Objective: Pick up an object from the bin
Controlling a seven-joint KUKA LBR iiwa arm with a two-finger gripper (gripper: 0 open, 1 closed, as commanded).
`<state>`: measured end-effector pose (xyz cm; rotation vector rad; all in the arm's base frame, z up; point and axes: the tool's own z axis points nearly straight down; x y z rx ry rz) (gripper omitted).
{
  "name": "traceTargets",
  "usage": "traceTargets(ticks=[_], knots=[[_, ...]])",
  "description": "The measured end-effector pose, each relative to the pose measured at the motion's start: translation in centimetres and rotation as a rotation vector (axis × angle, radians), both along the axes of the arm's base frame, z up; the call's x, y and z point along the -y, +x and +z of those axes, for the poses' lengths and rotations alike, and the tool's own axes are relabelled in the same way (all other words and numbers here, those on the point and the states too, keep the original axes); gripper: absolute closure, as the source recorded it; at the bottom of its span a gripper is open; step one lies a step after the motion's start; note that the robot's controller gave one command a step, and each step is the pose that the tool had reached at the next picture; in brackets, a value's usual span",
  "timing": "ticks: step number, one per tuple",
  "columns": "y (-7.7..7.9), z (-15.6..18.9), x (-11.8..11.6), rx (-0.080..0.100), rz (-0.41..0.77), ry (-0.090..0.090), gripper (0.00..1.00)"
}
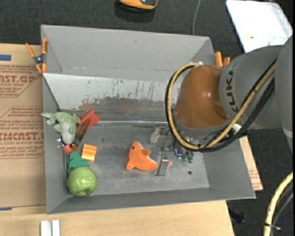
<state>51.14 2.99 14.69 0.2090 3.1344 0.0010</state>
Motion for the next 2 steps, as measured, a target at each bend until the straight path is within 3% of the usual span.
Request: traceTargets(ticks=[1, 2], knots=[[0.0, -2.0, -0.1, 0.002, 0.203, -0.001, 0.00], [-0.7, -6.7, -3.3, -0.001, 0.032, 0.000, 0.00]])
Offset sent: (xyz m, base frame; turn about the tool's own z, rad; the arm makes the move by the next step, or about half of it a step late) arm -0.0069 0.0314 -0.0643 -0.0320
